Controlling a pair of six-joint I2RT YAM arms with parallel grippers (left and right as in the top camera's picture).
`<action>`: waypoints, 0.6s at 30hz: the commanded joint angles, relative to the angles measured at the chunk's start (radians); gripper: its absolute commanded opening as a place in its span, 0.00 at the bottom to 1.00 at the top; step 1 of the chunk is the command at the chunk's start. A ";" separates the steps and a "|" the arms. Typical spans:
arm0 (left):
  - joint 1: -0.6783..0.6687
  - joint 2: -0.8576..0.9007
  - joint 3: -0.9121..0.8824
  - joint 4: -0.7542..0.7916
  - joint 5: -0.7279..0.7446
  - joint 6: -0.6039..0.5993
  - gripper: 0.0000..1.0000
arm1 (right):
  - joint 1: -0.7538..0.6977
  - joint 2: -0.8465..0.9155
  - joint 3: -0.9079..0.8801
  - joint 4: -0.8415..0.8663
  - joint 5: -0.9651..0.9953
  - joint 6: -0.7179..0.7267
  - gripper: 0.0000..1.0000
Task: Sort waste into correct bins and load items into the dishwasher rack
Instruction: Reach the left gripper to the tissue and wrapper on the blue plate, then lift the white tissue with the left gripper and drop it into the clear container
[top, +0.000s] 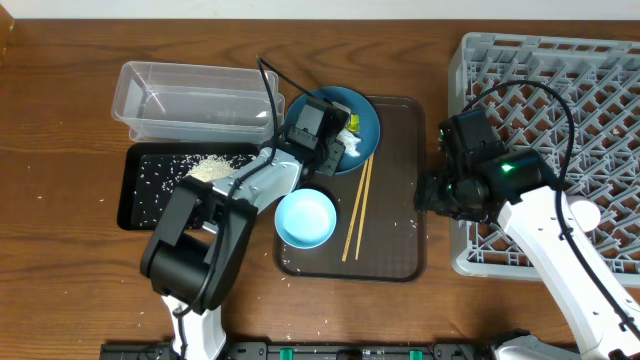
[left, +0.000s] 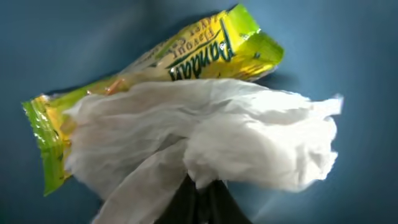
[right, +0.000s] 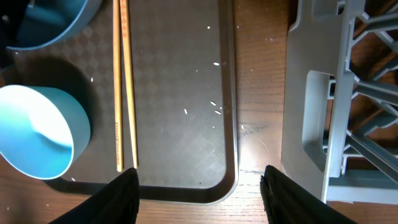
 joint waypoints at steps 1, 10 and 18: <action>0.007 -0.115 0.014 0.000 -0.008 -0.052 0.06 | -0.010 -0.011 -0.003 -0.002 0.008 -0.014 0.61; 0.097 -0.345 0.014 -0.047 -0.009 -0.064 0.06 | -0.010 -0.011 -0.003 -0.001 0.008 -0.014 0.61; 0.299 -0.276 0.014 -0.018 -0.007 -0.067 0.06 | -0.010 -0.011 -0.003 -0.001 0.008 -0.014 0.61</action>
